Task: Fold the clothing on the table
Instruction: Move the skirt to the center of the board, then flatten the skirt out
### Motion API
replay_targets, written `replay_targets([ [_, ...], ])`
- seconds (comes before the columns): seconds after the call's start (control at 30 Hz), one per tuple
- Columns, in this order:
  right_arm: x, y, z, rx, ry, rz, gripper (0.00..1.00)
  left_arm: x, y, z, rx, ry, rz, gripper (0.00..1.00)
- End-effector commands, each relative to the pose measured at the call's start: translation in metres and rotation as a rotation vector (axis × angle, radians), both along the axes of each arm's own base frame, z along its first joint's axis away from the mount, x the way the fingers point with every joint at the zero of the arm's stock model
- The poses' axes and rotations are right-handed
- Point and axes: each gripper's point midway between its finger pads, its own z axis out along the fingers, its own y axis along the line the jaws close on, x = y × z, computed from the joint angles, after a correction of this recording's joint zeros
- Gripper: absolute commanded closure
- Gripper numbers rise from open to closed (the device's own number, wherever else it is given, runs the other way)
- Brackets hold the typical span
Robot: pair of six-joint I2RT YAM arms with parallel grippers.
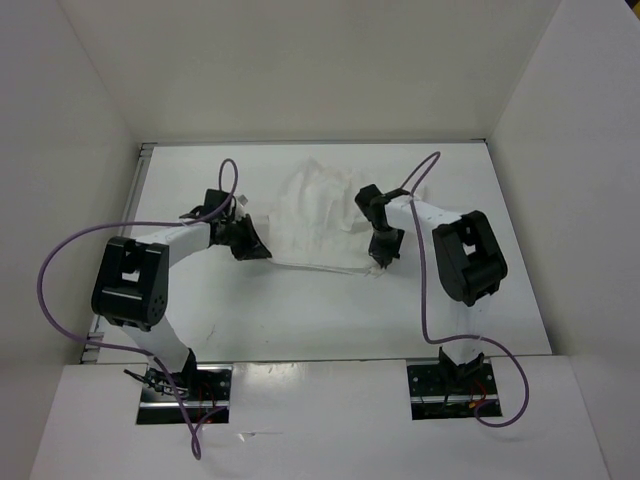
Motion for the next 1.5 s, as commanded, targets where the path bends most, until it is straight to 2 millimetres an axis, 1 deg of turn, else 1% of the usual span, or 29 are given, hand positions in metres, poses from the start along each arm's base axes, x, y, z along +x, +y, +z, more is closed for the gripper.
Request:
replay_targets([
  [0.0, -0.012, -0.073, 0.021, -0.368, 0.025, 0.002, 1.00, -0.033, -0.010, -0.005, 0.005, 0.063, -0.046, 1.00],
  [0.03, -0.011, -0.075, 0.022, -0.383, 0.018, 0.003, 0.99, -0.045, -0.018, -0.008, -0.025, 0.090, -0.072, 1.00],
  [0.07, -0.011, -0.076, 0.019, -0.387, 0.026, 0.004, 0.89, -0.053, -0.026, -0.011, -0.022, 0.101, -0.099, 1.00],
  [0.1, -0.013, -0.073, 0.018, -0.368, 0.035, 0.003, 0.86, -0.053, -0.032, -0.017, -0.039, 0.110, -0.112, 1.00],
  [0.13, -0.011, -0.069, 0.019, -0.345, 0.025, 0.000, 0.81, -0.059, -0.036, -0.022, -0.045, 0.127, -0.126, 1.00],
  [0.17, -0.011, -0.063, 0.021, -0.302, 0.005, -0.006, 0.68, -0.062, -0.039, -0.024, -0.066, 0.152, -0.130, 1.00],
  [0.2, -0.009, -0.058, 0.025, -0.266, -0.013, 0.003, 0.63, -0.064, -0.043, -0.031, -0.064, 0.162, -0.145, 1.00],
  [0.27, -0.011, -0.047, 0.030, -0.186, -0.036, -0.002, 0.54, -0.067, -0.053, -0.032, -0.071, 0.165, -0.176, 1.00],
  [0.3, -0.013, -0.043, 0.030, -0.156, -0.039, -0.002, 0.54, -0.064, -0.054, -0.031, -0.076, 0.160, -0.169, 1.00],
  [0.33, -0.019, -0.040, 0.026, -0.115, -0.015, -0.010, 0.53, -0.066, -0.056, -0.031, -0.075, 0.161, -0.178, 1.00],
  [0.37, -0.019, -0.037, 0.026, -0.091, -0.025, -0.011, 0.52, -0.063, -0.057, -0.029, -0.077, 0.152, -0.178, 1.00],
  [0.47, -0.034, -0.037, 0.013, -0.071, 0.009, -0.018, 0.52, -0.064, -0.060, -0.023, -0.083, 0.138, -0.182, 1.00],
  [0.5, -0.034, -0.036, 0.009, -0.059, 0.006, -0.018, 0.52, -0.063, -0.059, -0.023, -0.075, 0.136, -0.177, 1.00],
  [0.53, -0.040, -0.036, 0.004, -0.049, 0.016, -0.018, 0.52, -0.063, -0.059, -0.023, -0.075, 0.136, -0.177, 1.00],
  [0.57, -0.042, -0.033, 0.001, -0.033, 0.018, -0.017, 0.52, -0.065, -0.059, -0.023, -0.075, 0.136, -0.177, 1.00],
  [0.7, -0.042, -0.041, -0.017, -0.024, 0.023, -0.049, 0.52, -0.067, -0.057, -0.024, -0.067, 0.136, -0.173, 1.00],
  [0.77, -0.036, -0.042, -0.017, -0.016, 0.005, -0.070, 0.52, -0.066, -0.057, -0.021, -0.069, 0.127, -0.173, 1.00],
  [0.83, -0.035, -0.048, -0.020, -0.031, 0.010, -0.085, 0.52, -0.066, -0.057, -0.018, -0.071, 0.118, -0.174, 1.00],
  [0.9, -0.024, -0.050, -0.008, -0.030, -0.032, -0.095, 0.53, -0.067, -0.056, -0.020, -0.061, 0.126, -0.168, 1.00],
  [0.93, -0.020, -0.048, 0.006, -0.014, -0.069, -0.096, 0.53, -0.067, -0.056, -0.020, -0.061, 0.126, -0.168, 1.00],
  [0.97, -0.016, -0.050, 0.016, -0.006, -0.090, -0.097, 0.53, -0.067, -0.056, -0.020, -0.061, 0.126, -0.168, 1.00],
  [1.0, -0.009, -0.047, 0.026, 0.025, -0.119, -0.105, 0.53, -0.066, -0.056, -0.017, -0.063, 0.117, -0.169, 1.00],
  [1.03, -0.008, -0.045, 0.039, 0.057, -0.141, -0.098, 0.53, -0.066, -0.056, -0.017, -0.063, 0.117, -0.169, 1.00],
  [1.07, -0.002, -0.049, 0.049, 0.072, -0.161, -0.109, 0.53, -0.066, -0.056, -0.017, -0.063, 0.117, -0.169, 1.00],
  [1.2, 0.009, -0.056, 0.071, 0.126, -0.220, -0.129, 0.53, -0.068, -0.055, -0.018, -0.061, 0.126, -0.168, 1.00],
  [1.27, 0.014, -0.058, 0.069, 0.142, -0.225, -0.134, 0.53, -0.068, -0.055, -0.018, -0.061, 0.126, -0.168, 1.00],
  [1.33, 0.015, -0.063, 0.059, 0.147, -0.206, -0.144, 0.55, -0.068, -0.055, -0.018, -0.061, 0.126, -0.168, 1.00],
  [1.43, 0.013, -0.060, 0.043, 0.174, -0.169, -0.137, 0.55, -0.068, -0.055, -0.018, -0.061, 0.126, -0.168, 1.00],
  [1.47, 0.014, -0.057, 0.044, 0.189, -0.173, -0.125, 0.55, -0.068, -0.055, -0.018, -0.061, 0.126, -0.168, 1.00],
])
